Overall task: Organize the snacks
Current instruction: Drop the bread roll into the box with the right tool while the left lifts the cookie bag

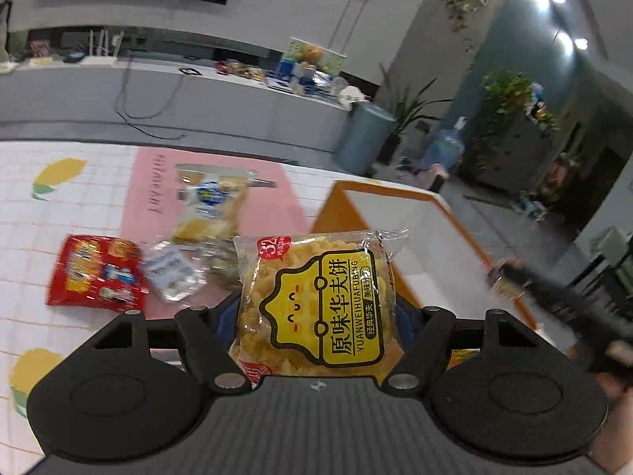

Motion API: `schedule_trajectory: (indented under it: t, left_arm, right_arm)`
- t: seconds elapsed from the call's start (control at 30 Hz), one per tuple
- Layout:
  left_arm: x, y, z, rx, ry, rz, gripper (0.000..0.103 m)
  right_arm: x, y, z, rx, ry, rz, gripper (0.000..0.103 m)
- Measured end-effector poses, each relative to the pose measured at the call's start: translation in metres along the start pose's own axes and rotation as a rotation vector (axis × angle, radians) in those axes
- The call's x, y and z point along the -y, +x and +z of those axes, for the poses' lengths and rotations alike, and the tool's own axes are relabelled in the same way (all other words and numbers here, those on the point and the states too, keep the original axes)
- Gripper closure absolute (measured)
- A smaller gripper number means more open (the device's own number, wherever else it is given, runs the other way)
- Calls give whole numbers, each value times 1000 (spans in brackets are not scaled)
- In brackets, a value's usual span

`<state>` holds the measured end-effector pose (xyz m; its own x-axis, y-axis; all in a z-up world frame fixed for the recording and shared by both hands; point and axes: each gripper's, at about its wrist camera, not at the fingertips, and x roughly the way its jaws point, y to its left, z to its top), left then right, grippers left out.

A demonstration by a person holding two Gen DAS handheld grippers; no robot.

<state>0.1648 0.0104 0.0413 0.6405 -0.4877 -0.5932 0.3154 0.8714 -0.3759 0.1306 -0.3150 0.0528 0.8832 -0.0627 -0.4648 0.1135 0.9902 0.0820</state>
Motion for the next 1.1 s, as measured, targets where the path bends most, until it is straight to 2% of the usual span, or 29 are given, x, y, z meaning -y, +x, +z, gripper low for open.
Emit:
schedule_trajectory:
  t: [0.07,0.27,0.4,0.5,0.57,0.6,0.63,0.67,0.77,0.83,1.03,1.1]
  left_arm:
    - [4,3,1,0,4,-19,19]
    - [17,10,-2,-11,32,-36,19]
    - [22,12,-7,-24,48,-31,19]
    - [27,12,-11,-32,67,-22,19]
    - [29,12,-13,-35,76,-18,19]
    - [30,13,-13,-37,82,-17,19]
    - [32,12,-14,-39,87,-16,19]
    - [33,12,-14,-40,91,-14,19]
    - [37,11,-14,-38,100,-4,19]
    - [41,8,-13,-34,87,-6,19]
    - [83,4,-14,-21,126,-22,19]
    - [102,9,-13,-25,143,-34,19]
  right_arm:
    - [10,8,-4,-48,3,-22,58]
    - [22,28,-9,-132,43,-17,58]
    - [17,43,-14,-201,-14,-68,58]
    - [12,52,-20,-267,-81,-144,57]
    - [10,53,-23,-284,-110,-172,54]
    - [9,52,-23,-278,-118,-184,50]
    - [8,50,-23,-270,-124,-196,32]
    - [7,47,-22,-250,-127,-196,20]
    - [5,34,-18,-187,-102,-151,19]
    - [5,26,-14,-139,-57,-158,17]
    - [10,9,-9,-21,11,-232,13]
    - [13,9,-12,-12,-2,-300,13]
